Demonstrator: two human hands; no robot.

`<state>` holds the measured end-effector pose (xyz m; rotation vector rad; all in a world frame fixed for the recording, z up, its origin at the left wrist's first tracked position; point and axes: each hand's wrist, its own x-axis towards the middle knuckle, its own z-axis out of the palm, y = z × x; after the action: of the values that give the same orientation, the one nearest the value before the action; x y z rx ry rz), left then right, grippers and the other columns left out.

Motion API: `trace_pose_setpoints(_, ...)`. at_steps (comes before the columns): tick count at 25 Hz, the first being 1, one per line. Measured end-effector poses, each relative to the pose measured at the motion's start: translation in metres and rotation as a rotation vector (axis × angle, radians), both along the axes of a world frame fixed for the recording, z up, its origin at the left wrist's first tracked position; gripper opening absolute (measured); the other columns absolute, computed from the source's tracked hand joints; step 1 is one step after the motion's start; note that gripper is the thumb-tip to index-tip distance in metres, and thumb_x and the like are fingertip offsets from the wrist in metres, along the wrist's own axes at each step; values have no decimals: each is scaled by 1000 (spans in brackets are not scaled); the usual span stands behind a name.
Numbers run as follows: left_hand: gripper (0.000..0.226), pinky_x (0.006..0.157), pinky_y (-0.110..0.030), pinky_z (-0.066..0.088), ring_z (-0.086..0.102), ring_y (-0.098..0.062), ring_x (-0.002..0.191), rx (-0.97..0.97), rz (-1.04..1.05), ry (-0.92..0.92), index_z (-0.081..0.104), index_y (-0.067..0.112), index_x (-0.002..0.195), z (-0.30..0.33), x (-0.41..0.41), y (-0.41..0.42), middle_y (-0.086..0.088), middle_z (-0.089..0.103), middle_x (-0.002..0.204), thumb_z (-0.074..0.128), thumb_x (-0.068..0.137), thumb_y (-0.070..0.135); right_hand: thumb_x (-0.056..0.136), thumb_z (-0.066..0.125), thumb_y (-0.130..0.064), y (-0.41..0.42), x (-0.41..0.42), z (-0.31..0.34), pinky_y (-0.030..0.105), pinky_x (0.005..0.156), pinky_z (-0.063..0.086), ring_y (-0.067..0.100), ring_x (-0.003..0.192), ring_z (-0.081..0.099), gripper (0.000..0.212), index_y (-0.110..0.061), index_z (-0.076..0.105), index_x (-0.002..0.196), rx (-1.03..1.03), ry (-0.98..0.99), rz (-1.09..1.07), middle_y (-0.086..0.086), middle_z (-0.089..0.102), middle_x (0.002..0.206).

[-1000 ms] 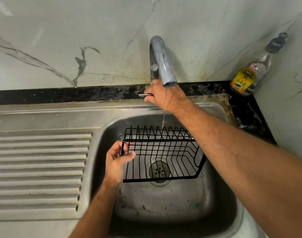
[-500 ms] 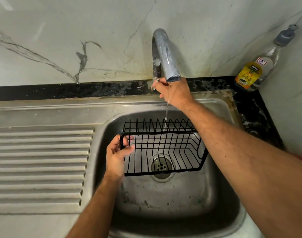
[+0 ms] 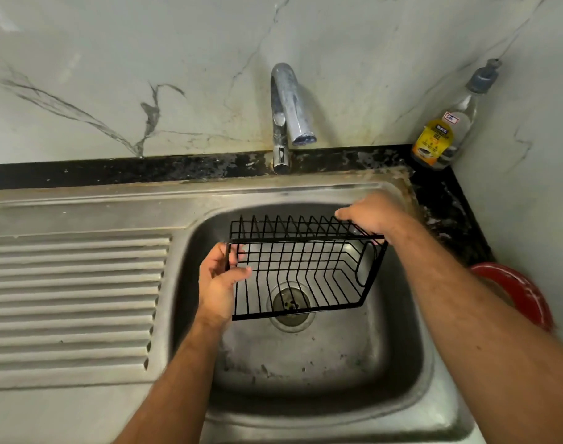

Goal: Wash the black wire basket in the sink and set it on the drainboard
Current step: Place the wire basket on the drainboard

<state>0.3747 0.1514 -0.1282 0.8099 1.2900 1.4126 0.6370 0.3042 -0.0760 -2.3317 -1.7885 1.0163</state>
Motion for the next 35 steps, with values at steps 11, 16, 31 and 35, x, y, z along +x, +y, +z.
trace_pose_setpoints(11, 28, 88, -28, 46, 53, -18, 102, 253, -131, 1067, 58, 14, 74, 56, 26, -14, 1, 51, 109, 73, 55, 28, 82, 59, -74, -98, -44, 29, 50, 71, 61, 35, 108, 66, 69, -20, 61, 124, -387, 699, -447, -1, 64, 128)
trace_pose_setpoints(16, 29, 91, -37, 40, 50, -28, 103, 381, -256, 1414, 54, 22, 75, 72, 42, -42, -2, 52, 118, 73, 52, 26, 85, 64, -58, -121, -53, 48, 47, 88, 56, 29, 75, 73, 44, -15, 68, 93, -542, 905, -490, 9, 76, 75)
trace_pose_setpoints(31, 48, 115, -31, 28, 37, -4, 137, -269, -252, 480, 49, 37, 144, 101, 16, -64, 11, 42, 154, 63, 98, 39, 56, 73, -41, -177, -58, 7, 41, 72, 57, 32, 110, 60, 84, -44, 48, 136, -152, 1065, -659, 11, 53, 139)
trace_pose_setpoints(35, 76, 116, -32, 18, 29, -5, 141, -337, -258, 225, 29, 34, 159, 97, 20, -60, 19, 34, 148, 68, 94, 29, 48, 70, -39, -182, -55, 9, 58, 107, 43, 27, 135, 47, 100, -53, 40, 143, -40, 1093, -537, -3, 45, 153)
